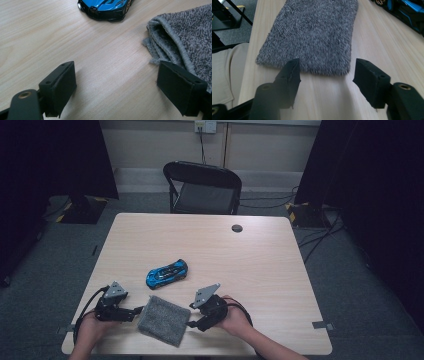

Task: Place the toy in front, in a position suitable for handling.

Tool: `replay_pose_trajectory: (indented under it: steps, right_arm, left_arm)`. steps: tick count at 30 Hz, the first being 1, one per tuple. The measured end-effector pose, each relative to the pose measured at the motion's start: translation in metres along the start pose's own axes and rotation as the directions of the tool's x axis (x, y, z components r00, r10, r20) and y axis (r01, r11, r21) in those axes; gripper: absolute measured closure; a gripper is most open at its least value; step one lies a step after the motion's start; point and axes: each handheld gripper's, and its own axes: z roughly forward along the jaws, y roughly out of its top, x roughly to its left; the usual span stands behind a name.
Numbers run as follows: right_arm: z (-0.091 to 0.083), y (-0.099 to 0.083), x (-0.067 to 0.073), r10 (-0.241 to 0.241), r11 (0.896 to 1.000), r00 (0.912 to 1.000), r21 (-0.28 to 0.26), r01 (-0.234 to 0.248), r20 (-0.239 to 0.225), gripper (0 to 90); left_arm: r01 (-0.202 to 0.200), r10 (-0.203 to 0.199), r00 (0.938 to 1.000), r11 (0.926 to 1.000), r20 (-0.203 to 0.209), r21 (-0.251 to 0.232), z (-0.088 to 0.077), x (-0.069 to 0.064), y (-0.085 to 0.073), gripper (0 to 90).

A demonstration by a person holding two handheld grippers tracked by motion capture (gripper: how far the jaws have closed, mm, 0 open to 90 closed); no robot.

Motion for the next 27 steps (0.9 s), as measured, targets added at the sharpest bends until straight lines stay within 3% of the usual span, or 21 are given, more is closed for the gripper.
replay_pose_trajectory:
  steps: [4, 8, 11, 15, 17, 21, 27]
  right_arm:
    - [0.01, 0.009, -0.002, -0.003, 1.0, 1.0, -0.008, 0.003, -0.001, 39.7]
    - [0.014, 0.02, -0.003, -0.006, 0.999, 1.0, -0.051, 0.006, -0.005, 40.7]
    - [0.016, 0.024, -0.002, -0.011, 0.999, 0.9998, -0.047, 0.01, -0.018, 40.5]
    - [0.028, 0.023, -0.002, -0.027, 1.0, 0.9995, 0.007, 0.027, -0.017, 42.5]
    - [0.032, 0.021, -0.003, -0.02, 1.0, 0.9997, 0.02, 0.02, -0.015, 45.1]
    - [0.03, 0.018, -0.007, -0.012, 0.999, 0.9999, 0.031, 0.012, 0.004, 63.4]
    - [0.016, 0.01, -0.016, 0.021, 0.998, 0.9996, 0.057, -0.022, 0.02, 72.1]
  left_arm:
    - [0.004, -0.004, 1.0, 1.0, 0.002, 0.004, -0.001, 0.001, 0.0, 15.3]
    - [0.013, -0.013, 0.9999, 0.9999, 0.0, -0.002, -0.001, 0.001, 0.001, 15.3]
    - [0.009, -0.009, 1.0, 1.0, -0.001, 0.003, -0.001, 0.001, 0.001, 15.3]
    - [0.009, -0.009, 0.9999, 0.9999, -0.006, 0.005, -0.001, 0.001, 0.001, 15.3]
    - [0.01, -0.01, 1.0, 0.9999, -0.002, 0.004, -0.001, 0.001, 0.001, 15.3]
    - [0.015, -0.015, 0.9999, 0.9999, 0.002, -0.001, -0.003, 0.001, 0.002, 15.3]
    - [0.011, -0.011, 0.9999, 0.9999, -0.002, -0.011, -0.004, -0.002, 0.005, 15.3]
